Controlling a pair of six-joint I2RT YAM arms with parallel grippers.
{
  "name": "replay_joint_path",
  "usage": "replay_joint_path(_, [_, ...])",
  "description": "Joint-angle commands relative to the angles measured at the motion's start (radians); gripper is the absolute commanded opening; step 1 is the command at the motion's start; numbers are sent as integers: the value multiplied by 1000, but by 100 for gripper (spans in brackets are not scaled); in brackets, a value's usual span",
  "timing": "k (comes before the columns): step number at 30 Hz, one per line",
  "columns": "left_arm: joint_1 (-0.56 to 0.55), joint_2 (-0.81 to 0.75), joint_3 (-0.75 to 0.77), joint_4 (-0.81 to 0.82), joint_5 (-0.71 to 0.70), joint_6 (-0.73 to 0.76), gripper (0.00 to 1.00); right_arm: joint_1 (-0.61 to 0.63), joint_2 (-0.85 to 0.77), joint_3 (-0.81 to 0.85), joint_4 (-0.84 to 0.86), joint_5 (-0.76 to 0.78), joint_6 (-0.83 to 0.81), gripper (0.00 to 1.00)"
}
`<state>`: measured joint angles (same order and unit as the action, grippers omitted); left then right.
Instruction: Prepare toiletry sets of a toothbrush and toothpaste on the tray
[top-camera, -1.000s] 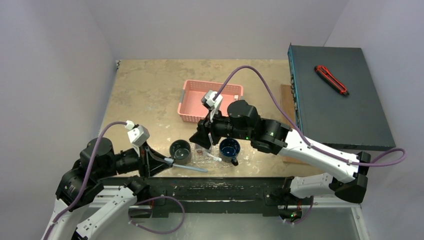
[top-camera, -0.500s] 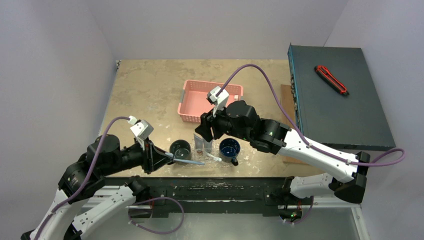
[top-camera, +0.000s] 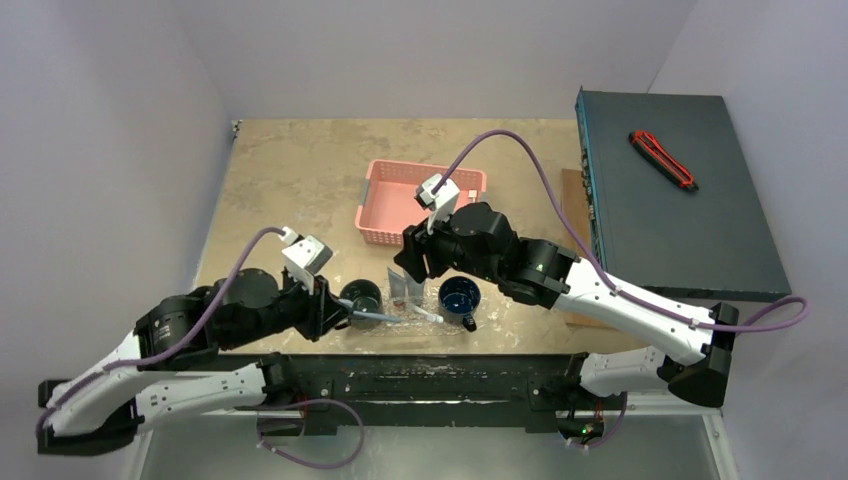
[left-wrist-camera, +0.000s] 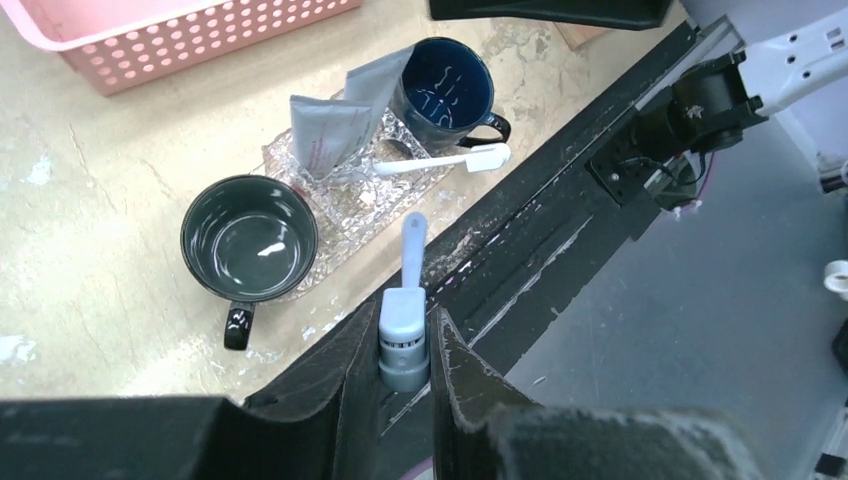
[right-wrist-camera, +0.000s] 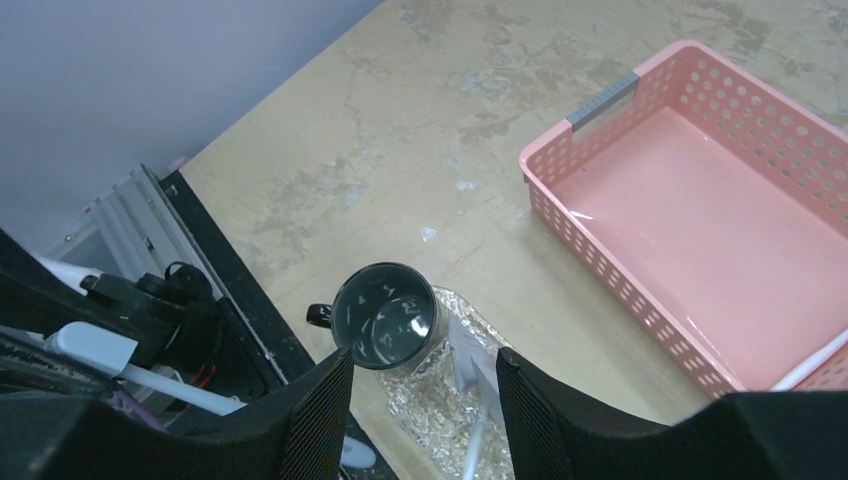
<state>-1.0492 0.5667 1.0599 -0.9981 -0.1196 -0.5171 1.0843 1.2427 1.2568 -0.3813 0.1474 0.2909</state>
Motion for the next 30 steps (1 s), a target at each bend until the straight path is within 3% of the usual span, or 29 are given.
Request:
replay_joint_path(1, [-263,115,85,-29,-375,-96,0,-8,-2,-6,25,26,-2,57])
replay_joint_path(4, [-455,238,160,-124,-607,-163,0,-9,-2,-12,30,23,-3,57])
replay_joint_path(7, [-525,310,205,-177,-699,-197,0,-11,-10,-22,35,20,-1,57])
replay_joint_path(17, [-529,337,122,-105,-745,-228,0,-12,-57,-57,44,60,-1,57])
replay_joint_path(30, [-529,369,66,-52,-684,-244,0,-13,-35,-63,48,55,1,57])
